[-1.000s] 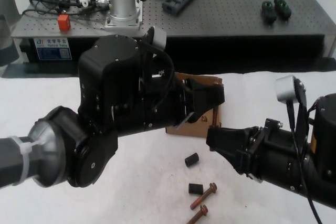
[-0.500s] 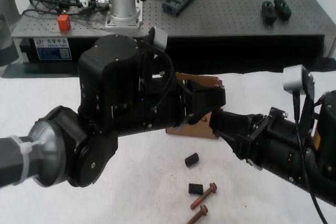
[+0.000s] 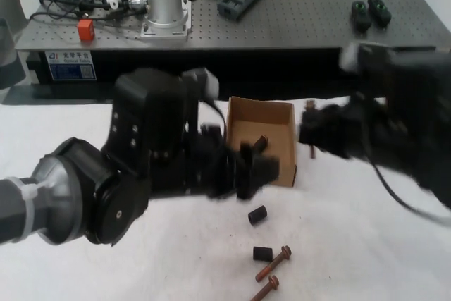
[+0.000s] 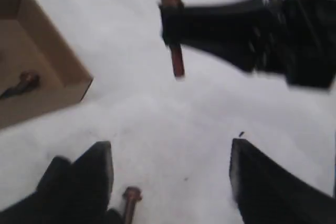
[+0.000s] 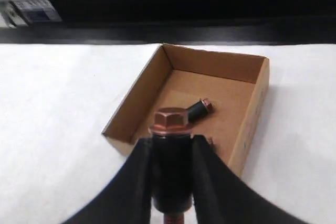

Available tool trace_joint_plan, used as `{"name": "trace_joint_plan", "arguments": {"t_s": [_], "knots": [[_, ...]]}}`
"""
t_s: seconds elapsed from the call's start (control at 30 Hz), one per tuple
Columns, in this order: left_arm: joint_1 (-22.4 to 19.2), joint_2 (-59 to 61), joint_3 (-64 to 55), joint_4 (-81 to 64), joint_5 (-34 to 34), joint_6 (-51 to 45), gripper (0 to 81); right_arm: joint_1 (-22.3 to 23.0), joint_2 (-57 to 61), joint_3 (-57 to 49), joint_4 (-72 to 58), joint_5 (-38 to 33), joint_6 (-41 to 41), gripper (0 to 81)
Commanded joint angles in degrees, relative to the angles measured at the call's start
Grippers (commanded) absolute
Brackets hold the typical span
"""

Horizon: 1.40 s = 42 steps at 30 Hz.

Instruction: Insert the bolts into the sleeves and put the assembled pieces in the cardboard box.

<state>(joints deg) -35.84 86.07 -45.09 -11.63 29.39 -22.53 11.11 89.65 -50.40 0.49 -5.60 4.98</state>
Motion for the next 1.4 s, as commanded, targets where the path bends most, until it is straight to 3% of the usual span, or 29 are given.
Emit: {"name": "trace_joint_plan", "arguments": {"t_s": [0.0,0.2,0.37,0.43,0.57,0.6,0.83,1.07,1.2,1.37], "knots": [[-2.97,0.99,-1.84,16.67,-5.06,16.49,43.3,-0.29,2.19,-2.93,1.43,-0.09,-1.41,3.3],[-8.36,7.56,-7.73,29.57,-10.20,26.83,43.1,-0.29,20.60,-24.54,16.36,-0.09,-1.80,3.3],[-9.67,14.24,-13.49,38.26,-12.90,30.75,43.1,-0.29,28.69,-34.62,26.20,0.54,-2.12,0.0],[-9.67,16.64,-15.77,41.55,-12.90,31.27,42.6,-0.29,29.87,-36.20,28.12,0.52,-2.44,8.8],[-10.18,20.17,-19.54,46.52,-12.90,34.34,39.2,-0.29,29.36,-36.50,28.12,0.31,-2.42,36.3],[-10.44,20.86,-20.23,46.99,-12.90,35.05,39.0,-0.29,29.02,-36.50,28.07,0.31,-2.42,39.1],[-13.54,23.98,-23.09,47.66,-15.19,35.34,38.2,-0.62,24.36,-36.50,27.89,0.31,-2.42,31.2],[-14.89,25.05,-23.15,48.70,-16.83,35.37,18.2,-1.66,17.45,-36.50,28.37,0.31,-2.47,31.0],[-14.89,25.05,-23.69,49.17,-17.33,35.37,1.1,-1.97,13.74,-36.50,30.96,0.31,-2.47,31.0],[-14.89,22.84,-24.81,50.30,-21.25,33.42,0.6,-2.64,8.72,-34.11,36.35,-3.55,-3.58,31.0]]}}
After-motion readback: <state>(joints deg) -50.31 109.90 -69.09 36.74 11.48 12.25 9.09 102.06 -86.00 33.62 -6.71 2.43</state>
